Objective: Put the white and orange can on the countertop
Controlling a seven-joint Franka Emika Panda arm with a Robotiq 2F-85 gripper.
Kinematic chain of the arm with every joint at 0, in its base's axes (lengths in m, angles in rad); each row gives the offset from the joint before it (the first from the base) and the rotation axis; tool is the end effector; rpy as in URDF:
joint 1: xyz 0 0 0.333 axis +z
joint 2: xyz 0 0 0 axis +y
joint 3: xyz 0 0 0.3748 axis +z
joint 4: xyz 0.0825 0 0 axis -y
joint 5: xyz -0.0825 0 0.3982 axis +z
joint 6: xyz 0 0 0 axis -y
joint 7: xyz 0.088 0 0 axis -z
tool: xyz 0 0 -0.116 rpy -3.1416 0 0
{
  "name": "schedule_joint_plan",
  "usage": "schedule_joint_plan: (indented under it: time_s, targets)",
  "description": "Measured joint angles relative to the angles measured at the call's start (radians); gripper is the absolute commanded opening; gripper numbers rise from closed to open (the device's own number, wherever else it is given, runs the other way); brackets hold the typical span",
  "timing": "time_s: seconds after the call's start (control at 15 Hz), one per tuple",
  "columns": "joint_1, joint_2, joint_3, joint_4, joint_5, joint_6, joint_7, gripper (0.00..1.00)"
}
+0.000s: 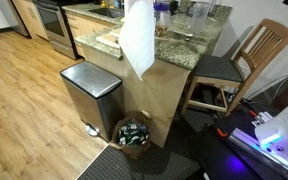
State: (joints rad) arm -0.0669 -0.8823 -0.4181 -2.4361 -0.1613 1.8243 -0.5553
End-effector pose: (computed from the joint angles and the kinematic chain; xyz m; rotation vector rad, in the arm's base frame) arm 0.2368 -0.1959 0.6052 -3.0540 -0.3060 -0.4203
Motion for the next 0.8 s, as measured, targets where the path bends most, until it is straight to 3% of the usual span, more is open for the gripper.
schedule_joint_plan:
  time_s: [0.33,0.6,0.8]
  targets:
    - [0.004,0.0,0.0,0.0,0.007,0.001,-0.001,1.0]
    - [0.073,0.093,0.05,0.08,0.062,0.064,0.086,1.0]
    - [0.089,0.124,0.067,0.075,0.067,0.042,0.054,1.0]
